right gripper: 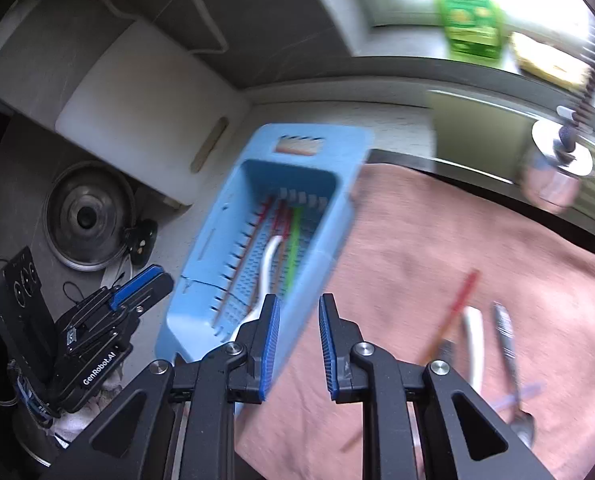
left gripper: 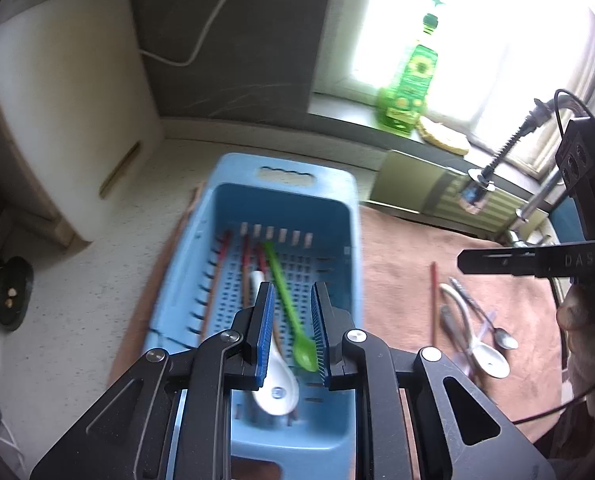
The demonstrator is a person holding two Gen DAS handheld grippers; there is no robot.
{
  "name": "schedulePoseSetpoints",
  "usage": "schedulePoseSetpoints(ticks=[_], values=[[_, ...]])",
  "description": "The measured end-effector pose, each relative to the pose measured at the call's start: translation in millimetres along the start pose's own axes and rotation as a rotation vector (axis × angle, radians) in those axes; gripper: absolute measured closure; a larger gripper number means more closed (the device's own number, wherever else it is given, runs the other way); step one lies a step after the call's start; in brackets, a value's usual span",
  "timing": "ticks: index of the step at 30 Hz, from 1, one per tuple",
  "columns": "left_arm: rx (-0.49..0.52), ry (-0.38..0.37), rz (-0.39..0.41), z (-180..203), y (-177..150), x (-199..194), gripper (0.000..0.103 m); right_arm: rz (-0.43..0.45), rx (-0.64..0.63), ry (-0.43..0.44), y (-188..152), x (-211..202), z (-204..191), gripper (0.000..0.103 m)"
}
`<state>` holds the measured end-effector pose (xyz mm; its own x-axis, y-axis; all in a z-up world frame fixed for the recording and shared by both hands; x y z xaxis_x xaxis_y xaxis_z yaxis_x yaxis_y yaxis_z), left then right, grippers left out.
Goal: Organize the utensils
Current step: 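Move both tools back over the remaining utensils on the towel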
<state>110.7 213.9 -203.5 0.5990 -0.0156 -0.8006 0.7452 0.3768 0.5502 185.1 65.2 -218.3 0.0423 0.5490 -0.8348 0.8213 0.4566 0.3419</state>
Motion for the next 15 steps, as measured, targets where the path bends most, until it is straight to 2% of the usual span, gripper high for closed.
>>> schedulePoseSetpoints(ticks=[5,8,15], values=[[0.035,-0.044,-0.020,33.9,-12.1,5.6,0.086,0.018,0.040,-0.045,-12.6,-27.8,43.6,0.081],[0.047,-0.084,-0.050,55.5,-24.4,12.5,0.086,0.025,0.067,-0.066,-21.7,-41.5,68.6,0.081],[0.108,-0.125,-0.135,103.2,-58.2,36.2,0.086,0.022,0.114,-0.093,-44.2,-56.1,108.9,0.081]])
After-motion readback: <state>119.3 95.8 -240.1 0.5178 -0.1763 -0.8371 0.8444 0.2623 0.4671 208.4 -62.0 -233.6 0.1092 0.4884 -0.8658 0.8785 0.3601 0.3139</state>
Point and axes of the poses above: each gripper's, at about its wrist camera, not at the fingertips, and x roughly the way its jaws point, z to its right, y to its top, the point moved 7 cm from there along x, roughly the way its jaws point, and after that the axes turned 9 degrees about -x, right-handed, at the moved point
